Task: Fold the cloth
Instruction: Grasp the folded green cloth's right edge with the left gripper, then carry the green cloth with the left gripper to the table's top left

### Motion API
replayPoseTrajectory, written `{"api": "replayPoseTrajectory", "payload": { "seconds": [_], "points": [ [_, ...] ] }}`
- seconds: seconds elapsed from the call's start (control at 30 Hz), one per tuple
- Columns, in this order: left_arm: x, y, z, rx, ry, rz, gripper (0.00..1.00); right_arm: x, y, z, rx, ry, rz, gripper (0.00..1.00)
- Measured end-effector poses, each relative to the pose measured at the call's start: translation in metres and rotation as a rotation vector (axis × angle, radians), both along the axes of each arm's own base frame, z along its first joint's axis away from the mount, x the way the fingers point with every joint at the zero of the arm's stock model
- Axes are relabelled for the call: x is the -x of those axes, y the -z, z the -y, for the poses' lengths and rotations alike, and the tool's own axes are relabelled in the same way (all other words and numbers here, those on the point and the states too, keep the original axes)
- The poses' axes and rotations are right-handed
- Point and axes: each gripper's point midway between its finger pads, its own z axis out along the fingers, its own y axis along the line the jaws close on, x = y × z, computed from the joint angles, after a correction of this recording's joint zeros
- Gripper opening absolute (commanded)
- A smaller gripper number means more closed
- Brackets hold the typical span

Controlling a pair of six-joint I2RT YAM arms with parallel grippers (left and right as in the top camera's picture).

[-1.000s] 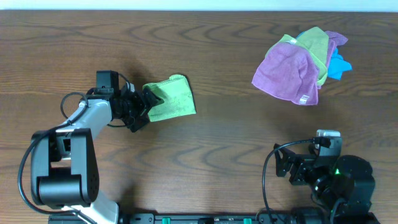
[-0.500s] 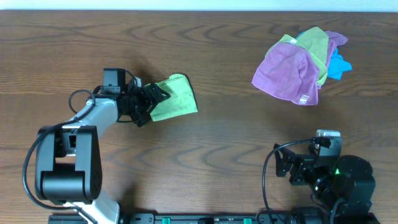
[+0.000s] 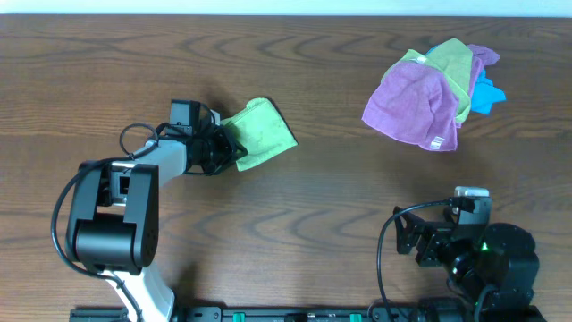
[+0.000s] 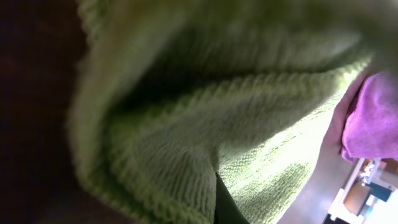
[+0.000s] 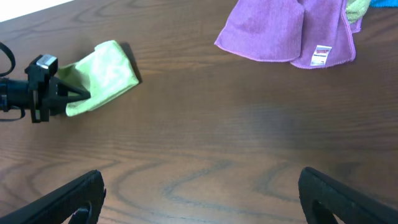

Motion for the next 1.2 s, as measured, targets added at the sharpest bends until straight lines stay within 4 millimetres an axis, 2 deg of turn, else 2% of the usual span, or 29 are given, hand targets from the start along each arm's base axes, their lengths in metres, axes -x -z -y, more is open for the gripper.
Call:
{"api": "replayPoseTrajectory", "payload": {
  "seconds": [0.17,0.27,0.37,0.53,0.7,0.8,1.07,1.2],
  "points": [
    [-0.004,-0.002,0.003,0.016,0.007,0.019,0.05,0.0,0.0,0.0,0.0,0.0,0.0,0.99],
    [-0.011,-0.011,0.005,0.034,0.011,0.035,0.06,0.0,0.0,0.0,0.0,0.0,0.0,0.99],
    [-0.035,-0.033,0.008,0.052,-0.001,0.09,0.06,0.0,0.0,0.0,-0.002,0.002,-0.001,0.99],
    [-0.081,-0.083,0.004,0.068,-0.059,0.18,0.06,0.0,0.0,0.0,-0.004,0.003,-0.001,0.99],
    [-0.123,-0.126,-0.019,0.016,-0.168,0.267,0.06,0.0,0.0,0.0,-0.004,0.003,-0.002,0.99],
    [-0.139,-0.14,-0.036,-0.039,-0.234,0.308,0.06,0.0,0.0,0.0,-0.005,0.004,-0.002,0.99],
    [-0.16,-0.145,-0.095,-0.256,-0.436,0.357,0.06,0.0,0.0,0.0,-0.005,0.004,-0.002,0.99],
    [-0.173,-0.155,-0.124,-0.306,-0.52,0.421,0.06,0.0,0.0,0.0,-0.005,0.004,-0.002,0.99]
  ]
}}
